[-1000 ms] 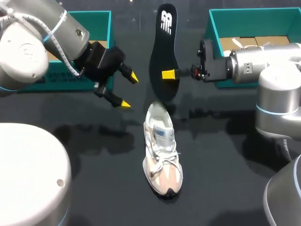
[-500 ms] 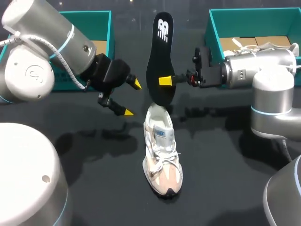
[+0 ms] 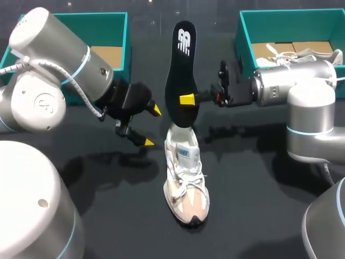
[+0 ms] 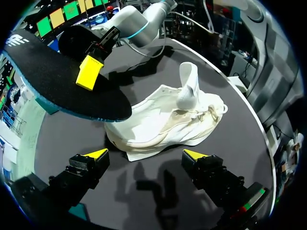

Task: Take the shoe out of the shoebox, open the shoe tongue, remove and reinsert the insole, then place the shoe into the shoebox

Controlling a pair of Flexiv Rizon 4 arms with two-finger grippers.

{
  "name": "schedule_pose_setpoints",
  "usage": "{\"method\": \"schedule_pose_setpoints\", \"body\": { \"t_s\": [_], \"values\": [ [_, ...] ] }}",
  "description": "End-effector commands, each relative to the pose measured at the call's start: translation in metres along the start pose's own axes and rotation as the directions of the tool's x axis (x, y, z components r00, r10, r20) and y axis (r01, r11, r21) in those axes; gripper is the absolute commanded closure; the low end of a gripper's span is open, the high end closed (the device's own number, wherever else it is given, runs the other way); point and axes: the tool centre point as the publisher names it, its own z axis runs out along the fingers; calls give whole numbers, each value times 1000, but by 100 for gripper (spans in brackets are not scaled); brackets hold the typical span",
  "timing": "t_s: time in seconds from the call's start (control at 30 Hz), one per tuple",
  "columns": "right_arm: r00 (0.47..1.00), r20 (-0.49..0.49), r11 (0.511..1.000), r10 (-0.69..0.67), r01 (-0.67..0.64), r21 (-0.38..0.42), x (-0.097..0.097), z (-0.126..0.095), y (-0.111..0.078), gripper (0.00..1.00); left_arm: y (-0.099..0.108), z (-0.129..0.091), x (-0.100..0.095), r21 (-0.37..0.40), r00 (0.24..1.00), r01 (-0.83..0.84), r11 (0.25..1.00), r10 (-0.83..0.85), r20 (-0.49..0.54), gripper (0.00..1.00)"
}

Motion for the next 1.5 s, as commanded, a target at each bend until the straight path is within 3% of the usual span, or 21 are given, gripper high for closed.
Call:
{"method": "schedule_pose_setpoints", "body": {
  "t_s": [0.03,0.1,0.47,0.93,1.5],
  "values": [
    [1000,-10,1000,1,-1,-7,-1,4,-7,100,5,9,7,-8,1000,-2,1000,2,21,0],
    [1000,-11,1000,2,-2,-8,-1,5,-9,100,6,11,12,-40,999,-28,999,29,17,0],
    [1000,-11,1000,2,-2,-8,-1,5,-9,100,6,11,12,-40,999,-28,999,29,17,0],
    [998,-54,999,-42,42,-9,2,13,-16,100,19,37,14,-30,998,19,999,-17,61,0],
    [996,-79,999,-39,40,6,-5,17,-21,100,18,41,16,-49,998,10,999,-8,57,0]
  ]
}}
